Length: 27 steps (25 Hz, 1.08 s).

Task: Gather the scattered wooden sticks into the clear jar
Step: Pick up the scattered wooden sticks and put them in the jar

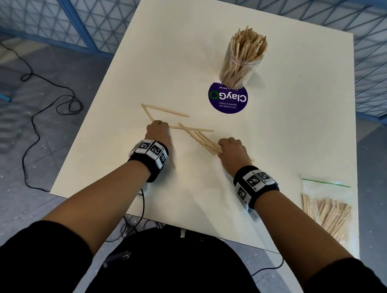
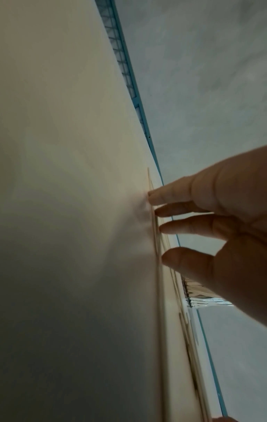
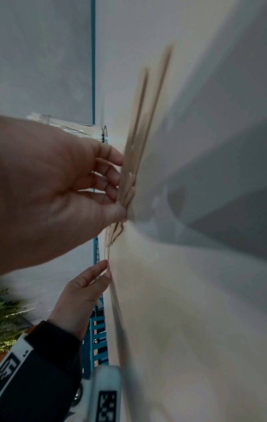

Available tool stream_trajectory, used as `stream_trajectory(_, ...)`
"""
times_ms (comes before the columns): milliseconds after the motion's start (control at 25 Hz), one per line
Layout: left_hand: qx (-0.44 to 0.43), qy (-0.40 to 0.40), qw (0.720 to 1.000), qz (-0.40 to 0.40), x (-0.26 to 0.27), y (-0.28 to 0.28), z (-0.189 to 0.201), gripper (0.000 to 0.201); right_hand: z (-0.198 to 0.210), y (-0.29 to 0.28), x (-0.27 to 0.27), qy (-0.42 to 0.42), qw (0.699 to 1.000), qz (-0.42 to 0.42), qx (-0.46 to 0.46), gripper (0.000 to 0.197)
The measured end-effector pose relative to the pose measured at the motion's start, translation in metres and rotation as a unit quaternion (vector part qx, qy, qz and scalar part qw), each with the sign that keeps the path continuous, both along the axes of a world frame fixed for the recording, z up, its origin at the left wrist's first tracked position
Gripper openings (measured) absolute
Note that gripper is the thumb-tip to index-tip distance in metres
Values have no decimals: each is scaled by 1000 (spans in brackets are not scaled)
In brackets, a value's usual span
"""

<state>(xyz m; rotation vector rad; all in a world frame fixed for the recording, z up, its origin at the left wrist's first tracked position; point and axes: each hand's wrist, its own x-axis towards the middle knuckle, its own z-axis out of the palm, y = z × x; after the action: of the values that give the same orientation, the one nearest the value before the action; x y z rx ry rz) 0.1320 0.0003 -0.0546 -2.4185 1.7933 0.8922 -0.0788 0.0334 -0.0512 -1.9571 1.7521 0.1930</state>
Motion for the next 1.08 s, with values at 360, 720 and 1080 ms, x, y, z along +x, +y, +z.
stream_trajectory(360, -47, 78, 994, 56, 1, -3, 5, 27, -2, 11, -7, 33, 998, -53, 20, 28)
stream_trajectory(720, -63, 291, 911, 286, 7, -23, 15, 27, -2, 16, -15, 51, 995, -77, 34, 29)
stream_trajectory(1080, 27, 67, 987, 146, -7, -16, 17, 35, 7, 15, -27, 58, 995, -75, -12, 33)
